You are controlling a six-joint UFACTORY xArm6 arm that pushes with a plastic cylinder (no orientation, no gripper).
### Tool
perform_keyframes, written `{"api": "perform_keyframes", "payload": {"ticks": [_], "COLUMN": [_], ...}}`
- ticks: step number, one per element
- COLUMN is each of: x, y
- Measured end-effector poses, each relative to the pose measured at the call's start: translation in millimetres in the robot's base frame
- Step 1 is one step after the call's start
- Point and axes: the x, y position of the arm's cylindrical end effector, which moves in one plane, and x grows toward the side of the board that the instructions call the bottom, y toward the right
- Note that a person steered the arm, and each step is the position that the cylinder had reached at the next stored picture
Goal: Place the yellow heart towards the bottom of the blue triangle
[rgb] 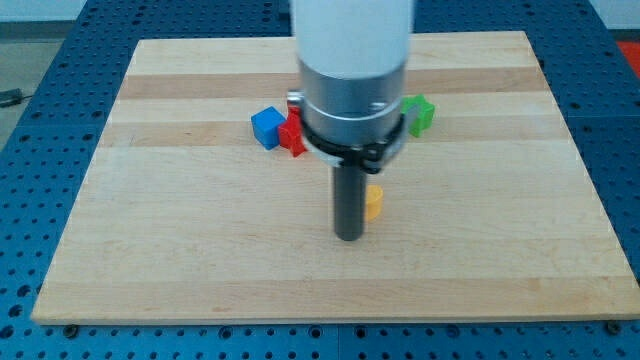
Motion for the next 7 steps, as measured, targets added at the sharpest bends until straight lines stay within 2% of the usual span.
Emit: {"api": "perform_keyframes", "payload": {"ticks": [1,3,5,7], "x": [-6.3,-14.0,3.8,-31.7], "y": [27.3,-45.6,5.4,-10.1]}}
